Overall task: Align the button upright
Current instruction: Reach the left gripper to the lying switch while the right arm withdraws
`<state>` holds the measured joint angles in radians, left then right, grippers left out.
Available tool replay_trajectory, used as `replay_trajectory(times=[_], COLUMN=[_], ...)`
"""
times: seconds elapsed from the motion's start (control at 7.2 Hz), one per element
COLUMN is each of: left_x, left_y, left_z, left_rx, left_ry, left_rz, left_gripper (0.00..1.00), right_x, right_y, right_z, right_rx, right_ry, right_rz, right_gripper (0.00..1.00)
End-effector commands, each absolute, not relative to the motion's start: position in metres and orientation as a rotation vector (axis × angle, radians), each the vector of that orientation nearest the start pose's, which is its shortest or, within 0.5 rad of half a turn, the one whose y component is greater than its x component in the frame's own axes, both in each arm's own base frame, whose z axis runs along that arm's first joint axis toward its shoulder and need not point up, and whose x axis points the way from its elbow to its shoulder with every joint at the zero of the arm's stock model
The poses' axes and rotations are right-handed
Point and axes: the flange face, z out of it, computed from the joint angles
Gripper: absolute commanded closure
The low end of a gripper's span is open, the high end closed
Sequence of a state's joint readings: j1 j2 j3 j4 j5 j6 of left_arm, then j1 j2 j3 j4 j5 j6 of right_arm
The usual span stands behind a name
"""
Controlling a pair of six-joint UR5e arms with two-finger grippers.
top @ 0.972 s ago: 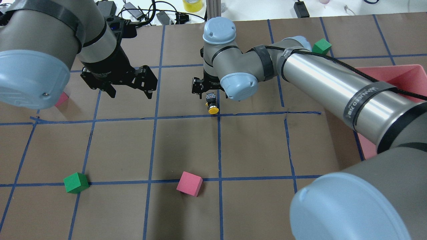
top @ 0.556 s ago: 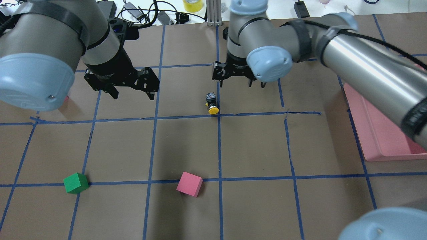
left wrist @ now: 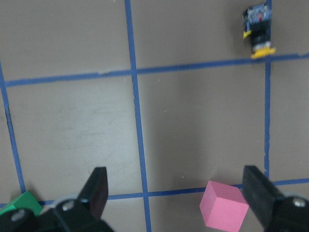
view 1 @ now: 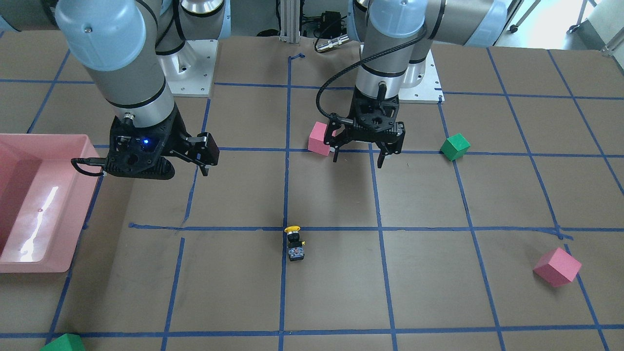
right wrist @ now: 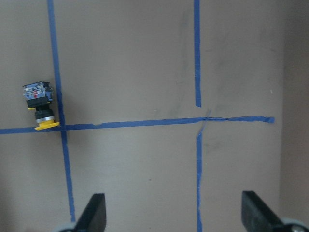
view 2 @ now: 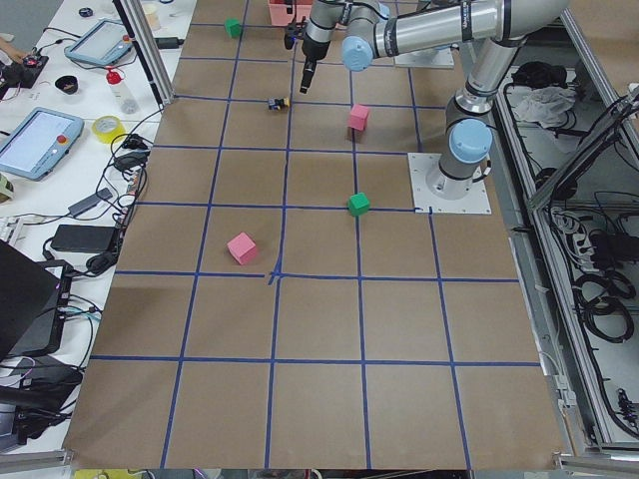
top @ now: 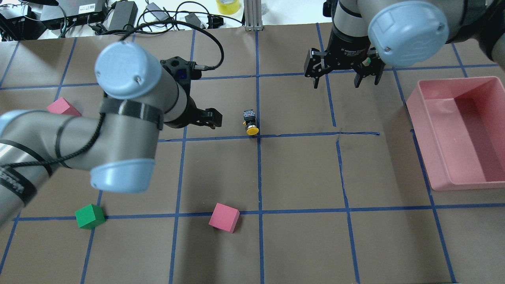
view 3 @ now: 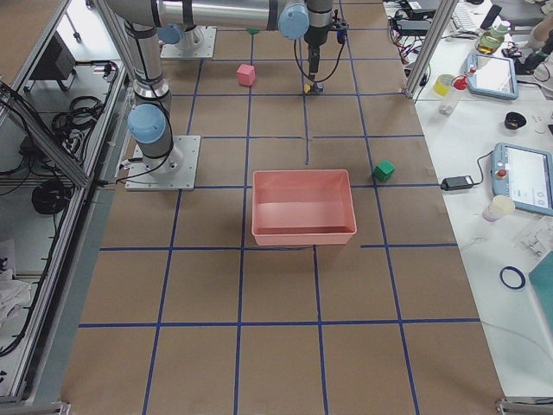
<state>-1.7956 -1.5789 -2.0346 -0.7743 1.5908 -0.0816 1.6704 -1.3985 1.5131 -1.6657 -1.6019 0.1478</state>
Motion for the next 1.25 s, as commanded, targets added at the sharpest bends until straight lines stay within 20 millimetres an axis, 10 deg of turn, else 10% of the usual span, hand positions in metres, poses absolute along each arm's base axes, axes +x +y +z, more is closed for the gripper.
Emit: replay_trajectory(times=[0.0, 0.42, 1.11], left_x=[-0.255, -0.290, -0.355], left_y=[-0.400, -0.383, -0.429], left_z=[0.278, 0.220, 0.163], left_rx=[0.229, 0.202, 0.034], left_ry=[3.069, 3.039, 3.012], left_rz=[-0.807, -0.962, -1.053], left_gripper=[0.00, 0.00, 0.01], right_x=[0.175, 0.181, 0.154], right_y=[-0.538, -0.533, -0.531], right_z=[0.450, 0.460, 0.481], right_rx=[0.046, -0.110, -0.106], right_ry=[3.203, 3.111, 3.099], right_rz=[0.022, 0.002, -0.072], right_gripper=[0.00, 0.00, 0.00])
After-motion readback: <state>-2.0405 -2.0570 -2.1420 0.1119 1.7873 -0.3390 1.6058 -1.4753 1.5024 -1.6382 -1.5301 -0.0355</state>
